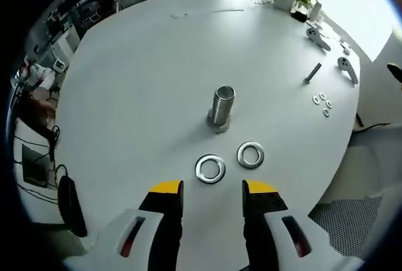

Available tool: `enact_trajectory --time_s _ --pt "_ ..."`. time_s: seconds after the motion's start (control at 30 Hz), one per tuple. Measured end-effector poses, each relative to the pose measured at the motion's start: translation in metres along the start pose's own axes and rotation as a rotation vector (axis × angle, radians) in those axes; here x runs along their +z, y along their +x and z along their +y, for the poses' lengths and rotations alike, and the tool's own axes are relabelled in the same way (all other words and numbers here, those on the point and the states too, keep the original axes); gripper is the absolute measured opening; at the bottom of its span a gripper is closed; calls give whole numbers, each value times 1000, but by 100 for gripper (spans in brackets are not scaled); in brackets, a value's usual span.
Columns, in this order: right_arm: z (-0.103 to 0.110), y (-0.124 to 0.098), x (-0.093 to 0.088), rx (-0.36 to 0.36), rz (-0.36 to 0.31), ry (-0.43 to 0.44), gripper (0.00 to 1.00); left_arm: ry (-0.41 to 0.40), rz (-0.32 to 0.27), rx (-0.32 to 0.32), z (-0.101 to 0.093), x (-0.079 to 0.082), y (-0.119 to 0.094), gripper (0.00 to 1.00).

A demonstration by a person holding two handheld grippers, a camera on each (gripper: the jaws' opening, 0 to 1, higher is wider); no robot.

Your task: Place the washer onto the threaded stud by aligning its center hole with the stud, sliding it down to the base, and recovering from edge contact or off-axis alignment until the washer reaches the visible bottom stop.

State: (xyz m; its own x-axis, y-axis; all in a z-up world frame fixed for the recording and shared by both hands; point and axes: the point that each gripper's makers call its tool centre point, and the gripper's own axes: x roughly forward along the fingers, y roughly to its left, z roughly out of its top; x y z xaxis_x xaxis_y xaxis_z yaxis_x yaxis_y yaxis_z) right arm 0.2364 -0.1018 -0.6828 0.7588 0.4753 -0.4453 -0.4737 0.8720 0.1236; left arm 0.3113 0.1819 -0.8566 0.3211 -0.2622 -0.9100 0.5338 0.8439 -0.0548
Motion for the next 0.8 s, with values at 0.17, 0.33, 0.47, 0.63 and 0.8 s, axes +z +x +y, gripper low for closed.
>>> enact_trajectory --time_s 0.17,0.33,0.47,0.63,0.8 --pt "-1 0 1 -6 -2 0 42 41 19 1 3 2 8 34" --pt "-2 0 0 -9 0 2 42 106 44 -22 0 11 13 34" --pt "-4 0 1 -15 -2 3 42 163 91 -19 2 8 17 34" --pt "-5 -1 1 -23 -5 4 42 190 125 -34 0 5 23 33" --pt "-6 -1 1 -28 -3 5 41 238 118 -32 1 10 25 30"
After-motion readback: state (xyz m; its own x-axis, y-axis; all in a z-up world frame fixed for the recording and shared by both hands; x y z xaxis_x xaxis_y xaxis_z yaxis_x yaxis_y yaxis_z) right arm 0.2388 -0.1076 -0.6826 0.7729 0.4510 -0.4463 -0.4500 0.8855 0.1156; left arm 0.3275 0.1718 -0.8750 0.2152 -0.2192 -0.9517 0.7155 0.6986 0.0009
